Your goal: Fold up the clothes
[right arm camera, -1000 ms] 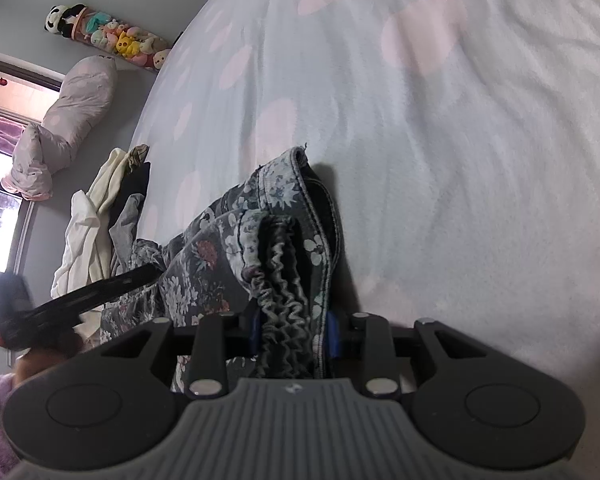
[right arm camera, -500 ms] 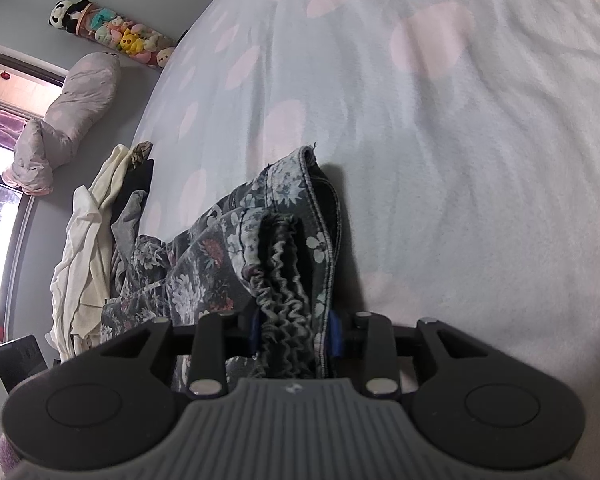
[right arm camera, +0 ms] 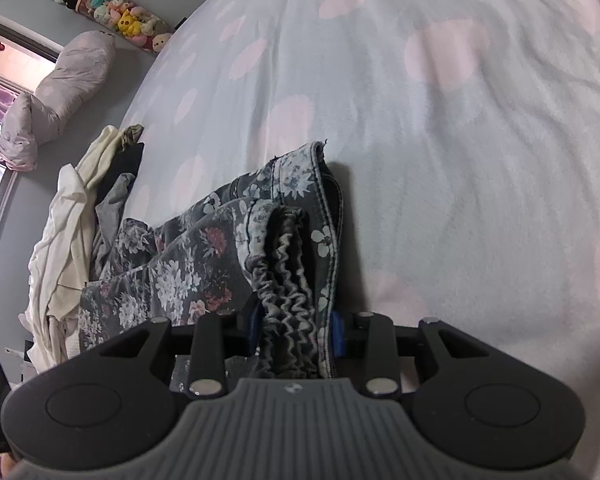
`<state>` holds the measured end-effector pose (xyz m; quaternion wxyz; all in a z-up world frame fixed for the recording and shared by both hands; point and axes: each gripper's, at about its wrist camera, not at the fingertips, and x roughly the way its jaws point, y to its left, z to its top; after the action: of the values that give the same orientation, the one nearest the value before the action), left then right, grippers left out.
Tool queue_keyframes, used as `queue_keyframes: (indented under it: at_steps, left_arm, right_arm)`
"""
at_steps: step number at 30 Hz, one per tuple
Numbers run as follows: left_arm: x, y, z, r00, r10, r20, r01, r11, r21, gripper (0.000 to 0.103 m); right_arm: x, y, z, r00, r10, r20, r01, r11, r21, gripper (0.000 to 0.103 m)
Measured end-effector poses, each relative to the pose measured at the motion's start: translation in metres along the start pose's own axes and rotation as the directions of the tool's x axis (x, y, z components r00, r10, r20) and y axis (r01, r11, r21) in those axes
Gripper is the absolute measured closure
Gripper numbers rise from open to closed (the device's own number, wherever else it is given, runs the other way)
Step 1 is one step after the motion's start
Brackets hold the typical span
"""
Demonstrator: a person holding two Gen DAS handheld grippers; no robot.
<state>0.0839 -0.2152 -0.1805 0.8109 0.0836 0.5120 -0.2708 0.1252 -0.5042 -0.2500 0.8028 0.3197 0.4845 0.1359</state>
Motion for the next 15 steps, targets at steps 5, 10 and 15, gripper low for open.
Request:
queue_keyframes:
  at_steps: [5,10,15]
  left_arm:
    - [0.003,-0.006,-0.005,1.0,0.027,0.004,-0.027,0.999,0.04,0.088]
    - [-0.015,-0.004,-0.009,1.0,0.0,0.007,0.0,1.0,0.025,0.088]
    - [-0.013,-0.002,-0.015,0.999,-0.028,-0.026,0.029,0.999,0.021,0.088]
  right_arm:
    - [-0.002,0.005,-0.002,1.0,-0.026,0.003,0.026,0.999,-0.032,0.068]
    - [-0.002,0.008,-0.002,0.999,-0.044,0.007,0.044,0.998,-0.045,0.068]
    - [-0.002,0.014,-0.004,0.998,-0.069,0.014,0.07,0.994,-0.086,0.068]
